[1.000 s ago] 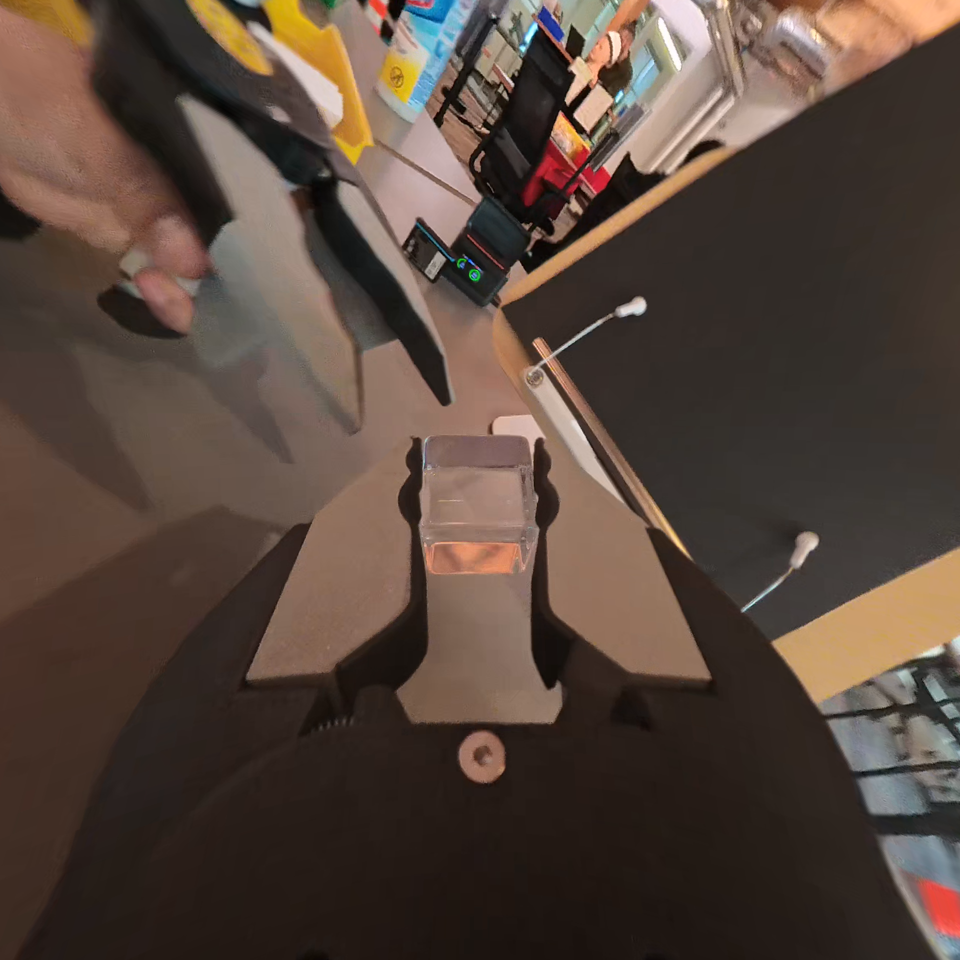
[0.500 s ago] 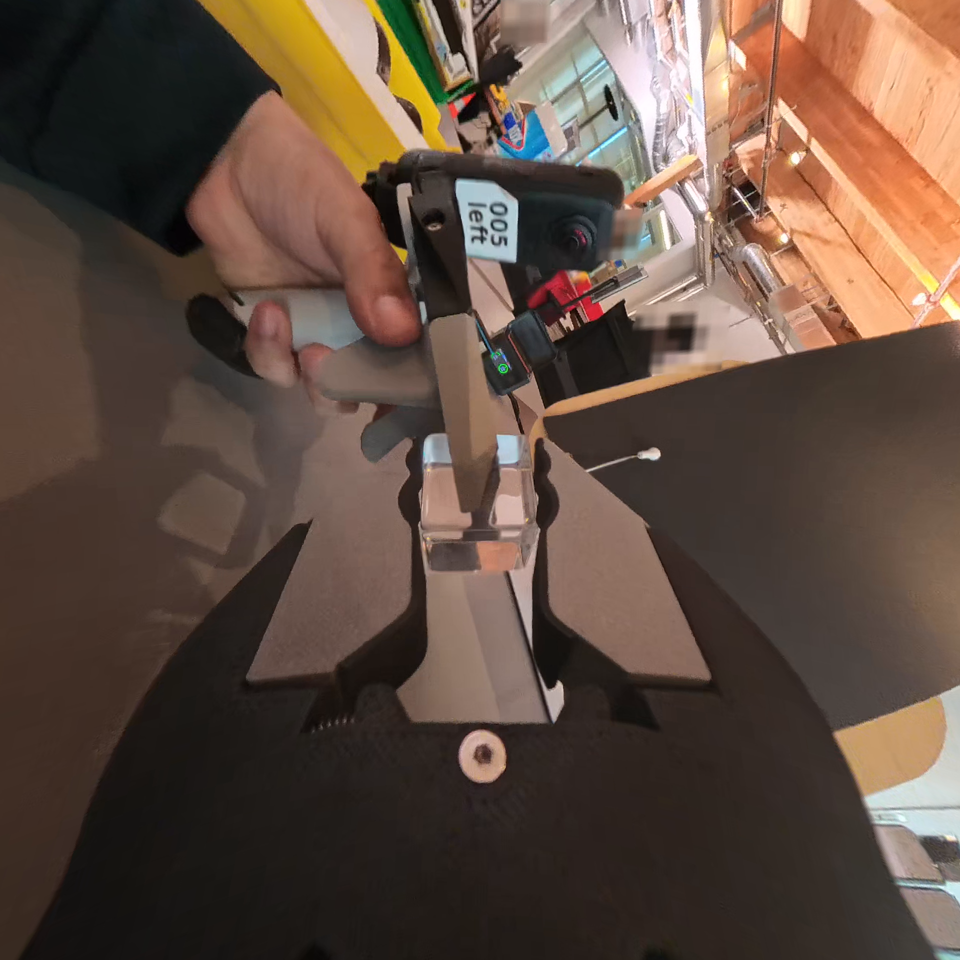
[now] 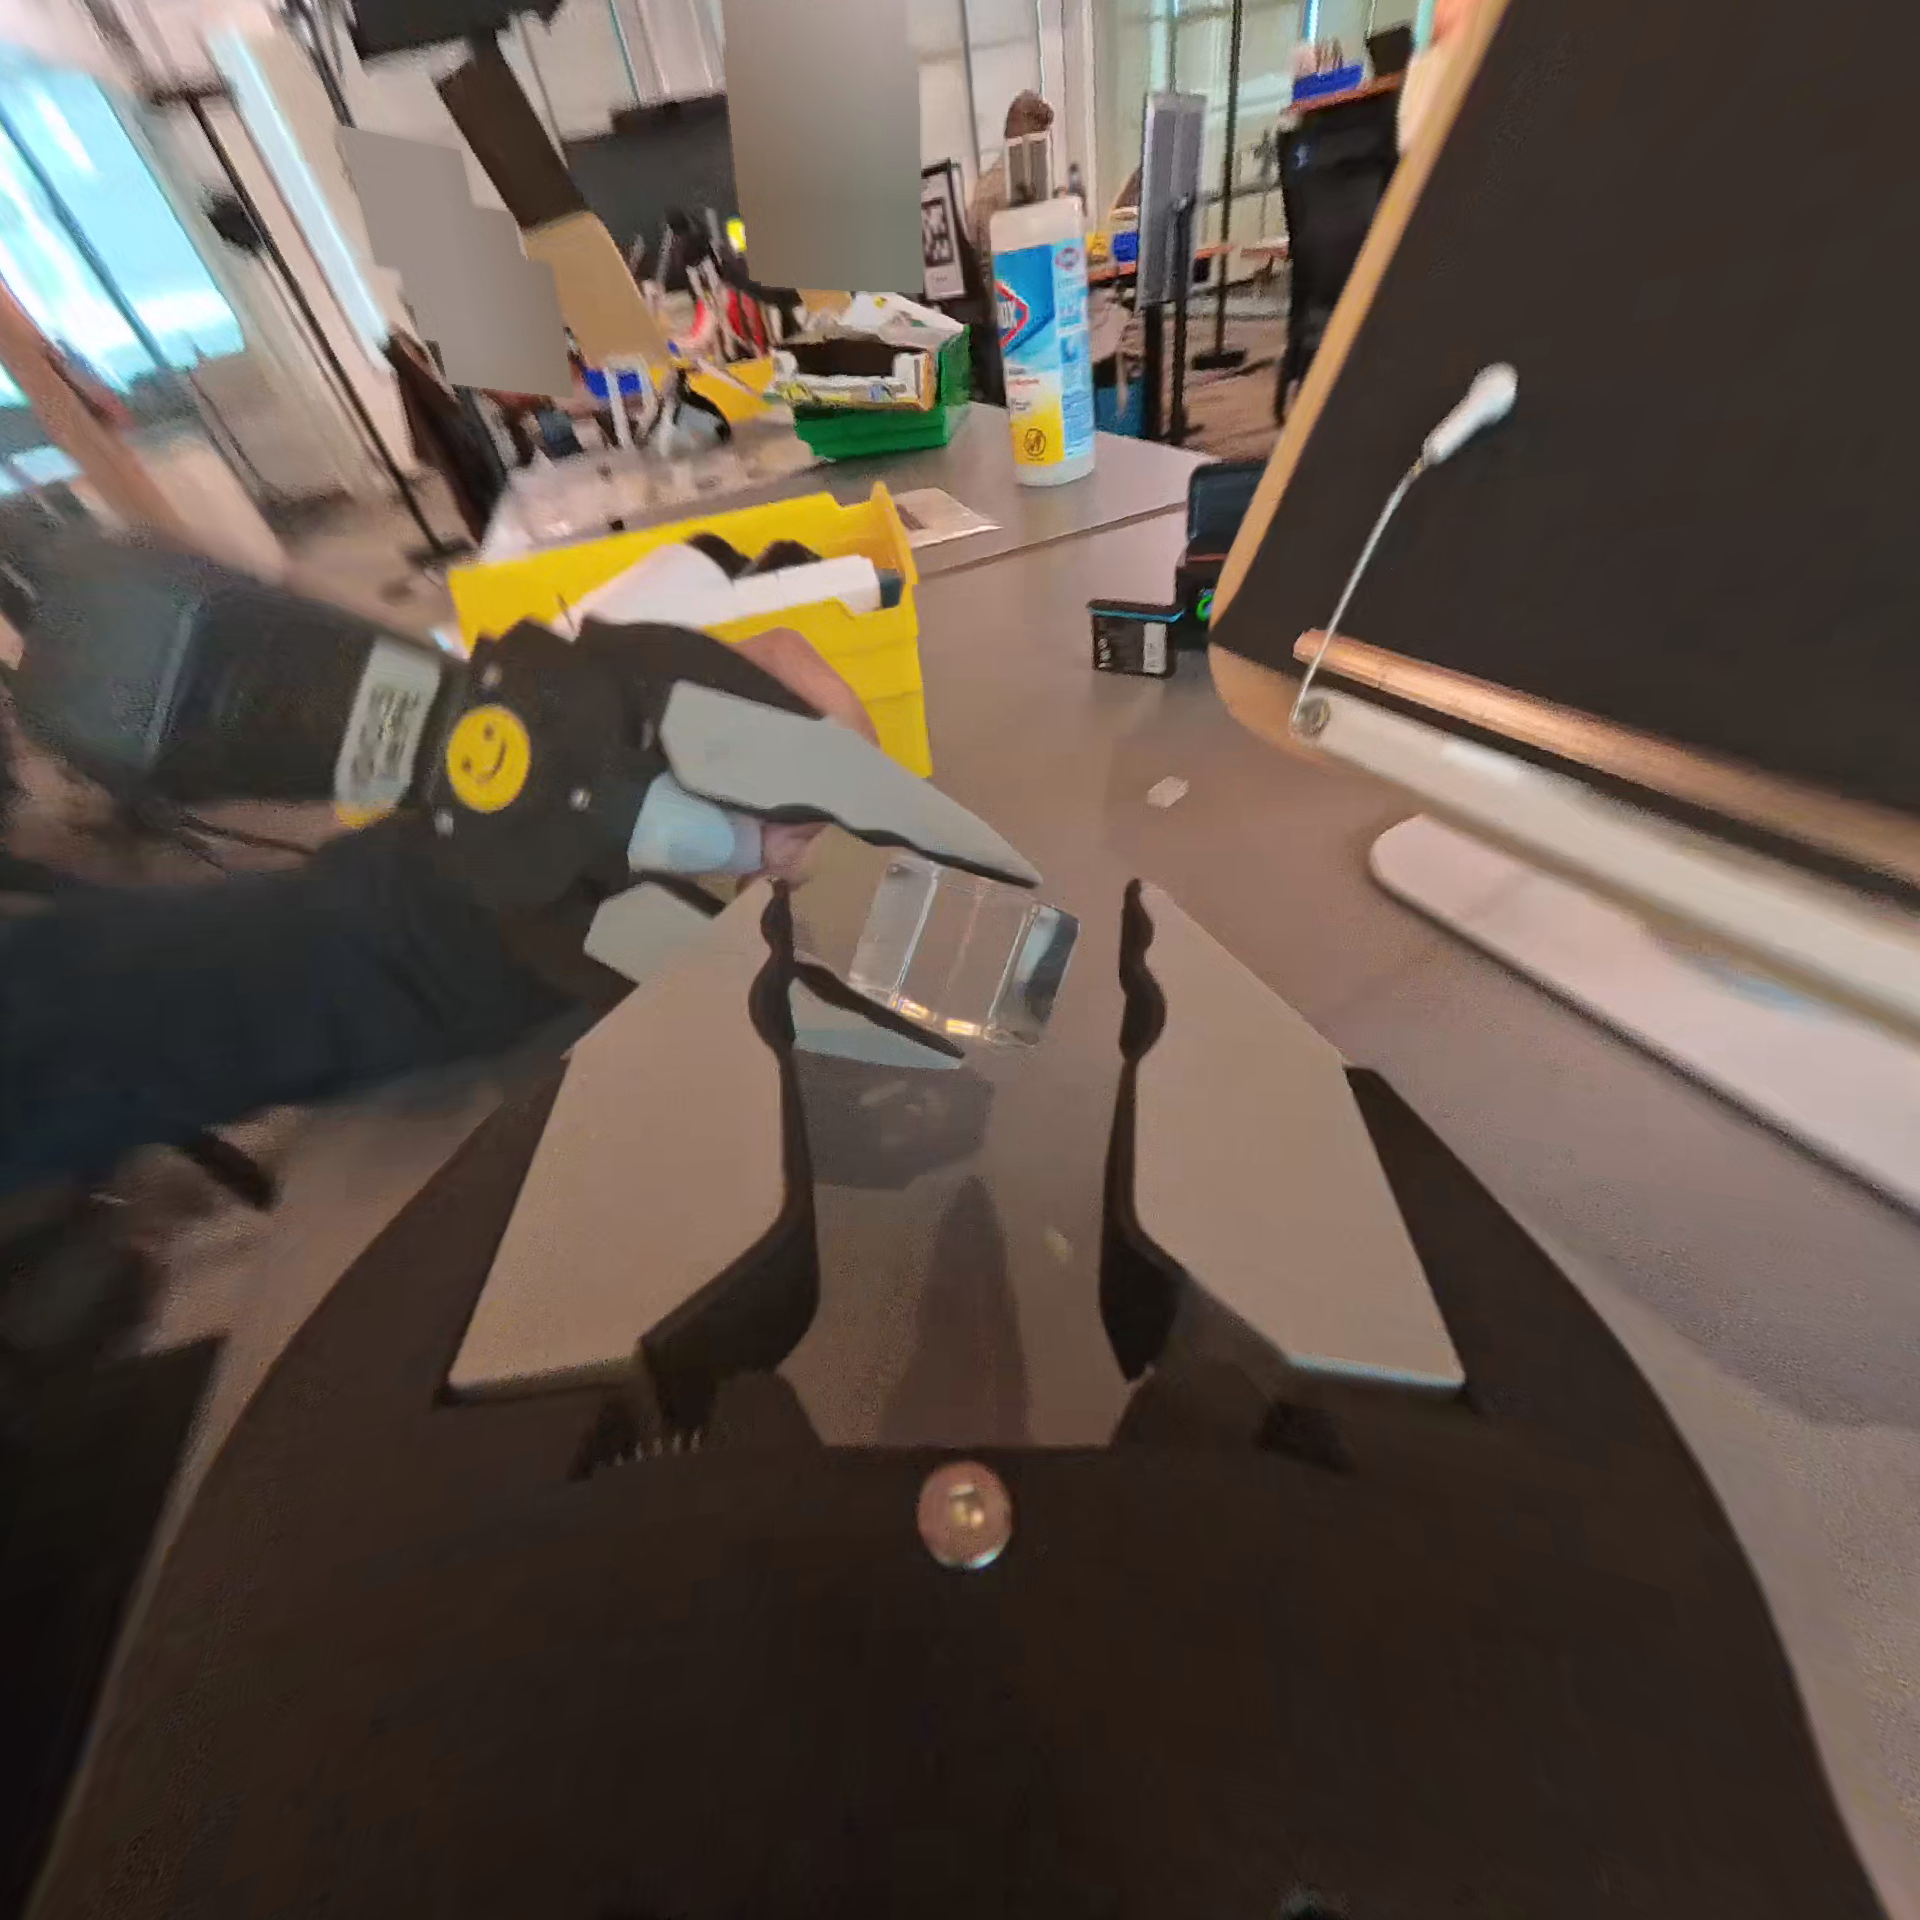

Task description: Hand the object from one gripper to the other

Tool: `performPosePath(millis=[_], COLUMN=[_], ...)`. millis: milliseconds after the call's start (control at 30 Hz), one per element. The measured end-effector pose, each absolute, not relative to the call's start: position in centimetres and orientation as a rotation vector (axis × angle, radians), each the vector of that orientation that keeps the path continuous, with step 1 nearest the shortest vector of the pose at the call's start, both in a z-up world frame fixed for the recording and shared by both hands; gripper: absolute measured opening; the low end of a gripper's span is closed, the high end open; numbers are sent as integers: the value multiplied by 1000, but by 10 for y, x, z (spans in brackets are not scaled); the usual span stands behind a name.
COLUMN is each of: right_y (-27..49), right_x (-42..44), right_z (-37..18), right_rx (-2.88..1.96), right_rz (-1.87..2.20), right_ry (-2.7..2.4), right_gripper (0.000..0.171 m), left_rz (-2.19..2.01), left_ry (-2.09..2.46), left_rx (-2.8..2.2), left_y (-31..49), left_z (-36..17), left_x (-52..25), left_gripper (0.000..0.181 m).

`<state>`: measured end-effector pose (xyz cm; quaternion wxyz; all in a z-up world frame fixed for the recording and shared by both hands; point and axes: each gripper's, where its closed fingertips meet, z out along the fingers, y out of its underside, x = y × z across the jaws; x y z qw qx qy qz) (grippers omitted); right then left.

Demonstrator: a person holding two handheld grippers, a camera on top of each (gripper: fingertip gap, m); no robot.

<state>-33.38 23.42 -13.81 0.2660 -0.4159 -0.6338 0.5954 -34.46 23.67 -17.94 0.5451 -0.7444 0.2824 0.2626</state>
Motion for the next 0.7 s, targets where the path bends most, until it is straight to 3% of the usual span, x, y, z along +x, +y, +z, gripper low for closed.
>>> performPosePath(millis=[100, 233, 333, 700], right_y=[231, 216, 205, 205], right_x=[-334, -329, -328, -323], right_z=[-144, -153, -165, -156], right_rx=[-1254, -1292, -1307, -1259], right_rz=[1813, 1959, 1936, 1985], right_ry=[-1709, -1801, -1890, -1901], right_gripper=[69, 59, 50, 50], left_rz=[734, 784, 698, 697], left_ry=[786, 850, 861, 800], left_rx=[-1648, -1551, -1557, -1476], left_y=[237, 236, 235, 236], left_z=[-169, -159, -163, -149], left_x=[-327, -312, -302, -295], left_gripper=[41, 42, 41, 41])
